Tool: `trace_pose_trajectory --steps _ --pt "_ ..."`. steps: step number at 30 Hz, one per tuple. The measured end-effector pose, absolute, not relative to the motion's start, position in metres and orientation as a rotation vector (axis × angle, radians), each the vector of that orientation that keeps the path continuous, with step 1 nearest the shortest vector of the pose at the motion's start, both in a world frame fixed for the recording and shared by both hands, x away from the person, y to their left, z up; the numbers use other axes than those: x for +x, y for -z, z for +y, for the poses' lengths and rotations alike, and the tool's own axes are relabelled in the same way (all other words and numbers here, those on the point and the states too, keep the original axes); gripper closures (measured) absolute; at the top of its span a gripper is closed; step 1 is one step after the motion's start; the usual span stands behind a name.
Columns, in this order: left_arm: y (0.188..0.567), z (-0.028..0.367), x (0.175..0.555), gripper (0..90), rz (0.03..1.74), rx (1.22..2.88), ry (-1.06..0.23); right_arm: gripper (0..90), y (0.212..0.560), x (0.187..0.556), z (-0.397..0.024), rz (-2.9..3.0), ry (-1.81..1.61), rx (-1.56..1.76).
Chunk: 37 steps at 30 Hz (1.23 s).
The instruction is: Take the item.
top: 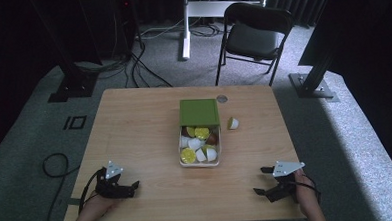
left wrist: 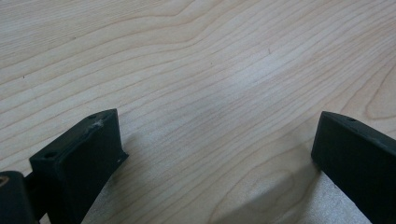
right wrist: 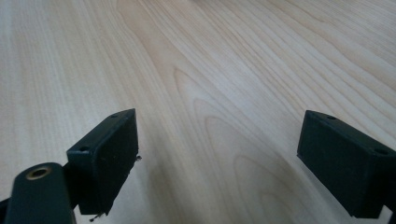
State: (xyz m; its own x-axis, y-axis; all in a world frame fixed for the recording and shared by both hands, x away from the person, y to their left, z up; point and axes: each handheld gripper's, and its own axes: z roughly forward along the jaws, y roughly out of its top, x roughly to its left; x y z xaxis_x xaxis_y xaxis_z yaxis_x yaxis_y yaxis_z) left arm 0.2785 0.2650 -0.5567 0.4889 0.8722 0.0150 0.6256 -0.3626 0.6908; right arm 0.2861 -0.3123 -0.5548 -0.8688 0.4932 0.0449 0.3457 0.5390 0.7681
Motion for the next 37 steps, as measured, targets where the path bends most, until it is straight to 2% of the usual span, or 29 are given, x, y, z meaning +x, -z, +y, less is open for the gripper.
trace_pose_trajectory --steps 13,37 --pt "0.5567 0.2650 0.2785 2.8 1.228 2.112 -0.511 12.1 0.5615 0.2750 -0.3134 2.602 -1.118 0.727" --pt "0.5567 0.2650 0.2785 2.8 1.228 2.111 -0.511 11.8 0.5617 0.2754 -0.3130 2.602 -1.119 0.730"
